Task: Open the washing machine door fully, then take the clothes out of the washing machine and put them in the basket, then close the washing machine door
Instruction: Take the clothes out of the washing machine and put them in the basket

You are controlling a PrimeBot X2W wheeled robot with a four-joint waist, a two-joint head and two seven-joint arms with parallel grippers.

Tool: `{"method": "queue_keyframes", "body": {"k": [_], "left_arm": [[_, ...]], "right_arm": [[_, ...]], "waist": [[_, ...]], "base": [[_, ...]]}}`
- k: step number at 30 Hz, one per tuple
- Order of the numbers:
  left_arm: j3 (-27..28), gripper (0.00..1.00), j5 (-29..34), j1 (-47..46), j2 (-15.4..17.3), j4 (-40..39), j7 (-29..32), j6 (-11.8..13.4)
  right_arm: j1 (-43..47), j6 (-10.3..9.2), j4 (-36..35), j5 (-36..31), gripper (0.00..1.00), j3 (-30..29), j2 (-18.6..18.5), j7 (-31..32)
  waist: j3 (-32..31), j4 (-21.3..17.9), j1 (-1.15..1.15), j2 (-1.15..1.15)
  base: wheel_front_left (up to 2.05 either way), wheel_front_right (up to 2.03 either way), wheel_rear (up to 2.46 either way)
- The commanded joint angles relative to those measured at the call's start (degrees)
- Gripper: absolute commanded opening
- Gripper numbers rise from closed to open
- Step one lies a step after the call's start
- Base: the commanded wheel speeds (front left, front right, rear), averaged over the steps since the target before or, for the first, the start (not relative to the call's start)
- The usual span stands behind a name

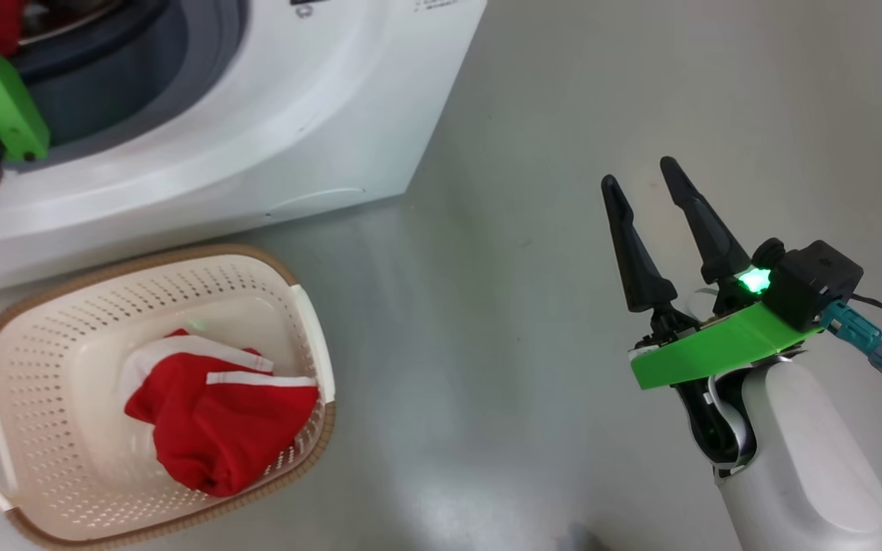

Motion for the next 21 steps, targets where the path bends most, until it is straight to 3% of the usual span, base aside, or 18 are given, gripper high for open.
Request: {"method": "queue_keyframes", "body": {"k": [1,21], "left_arm": [[0.2,0.0,-0.4,0.61,1.96,-1.19,-1.45,-0.44],[-3.07,0.0,-2.75,11.86,-1.9,-8.05,-12.15,-1.73]], "right_arm": [[1.38,0.09,-1.03,-0.17,1.0,1.31,-0.23,-0.68],[4.73,0.09,1.88,0.95,1.0,2.41,-3.24,-0.68]], "waist": [[-1.73,1.28,0.0,0.0],[-12.84,8.58,0.0,0.0]], "base": [[0.0,0.0,0.0],[0.0,0.0,0.0]]}}
